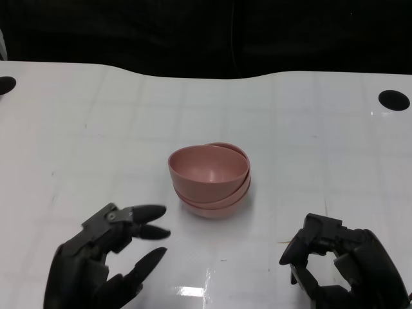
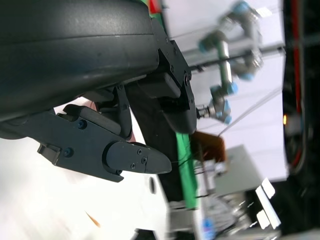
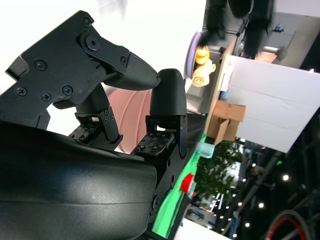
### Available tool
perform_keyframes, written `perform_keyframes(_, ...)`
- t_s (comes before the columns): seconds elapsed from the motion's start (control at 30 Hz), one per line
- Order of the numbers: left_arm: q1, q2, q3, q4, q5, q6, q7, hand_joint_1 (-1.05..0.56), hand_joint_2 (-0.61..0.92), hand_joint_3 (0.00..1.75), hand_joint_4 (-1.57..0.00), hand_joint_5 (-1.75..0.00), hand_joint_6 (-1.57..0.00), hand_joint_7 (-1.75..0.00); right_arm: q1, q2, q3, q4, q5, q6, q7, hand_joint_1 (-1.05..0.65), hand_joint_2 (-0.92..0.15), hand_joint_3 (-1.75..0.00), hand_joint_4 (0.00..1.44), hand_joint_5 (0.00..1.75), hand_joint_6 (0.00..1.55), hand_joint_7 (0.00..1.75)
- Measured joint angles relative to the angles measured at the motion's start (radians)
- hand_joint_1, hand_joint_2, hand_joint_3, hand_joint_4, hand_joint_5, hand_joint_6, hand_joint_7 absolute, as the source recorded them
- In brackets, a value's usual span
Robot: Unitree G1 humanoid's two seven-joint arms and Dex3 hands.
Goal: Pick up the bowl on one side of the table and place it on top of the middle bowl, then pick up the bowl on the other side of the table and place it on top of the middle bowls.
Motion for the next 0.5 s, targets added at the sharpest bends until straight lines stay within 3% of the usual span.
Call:
perform_keyframes(0.3,0.013,-0.071,0.074,-0.036,-0.066,0.093,-0.113,-0.28,0.92,0.24,-0.7,-1.33,-0.71,-1.08,0.001,0.0,0.0,0.0,0.0,-0.001,-0.001,-0.17,-0.52,-1.11,0.88,1.44,0.85,1.14)
perform_keyframes(0.37,0.016,-0.084,0.084,-0.042,-0.095,0.126,-0.142,-0.35,0.92,0.19,-0.71,-1.51,-0.7,-1.17,0.0,0.0,0.0,0.001,0.003,-0.001,-0.001,-0.17,-0.53,-1.09,0.84,1.46,0.83,1.16)
perform_keyframes(0.5,0.026,-0.109,0.101,-0.049,-0.136,0.186,-0.186,-0.37,0.92,0.18,-0.7,-1.56,-0.7,-1.2,-0.005,0.0,0.0,0.005,0.01,-0.001,0.001,-0.18,-0.53,-1.08,0.83,1.47,0.82,1.18)
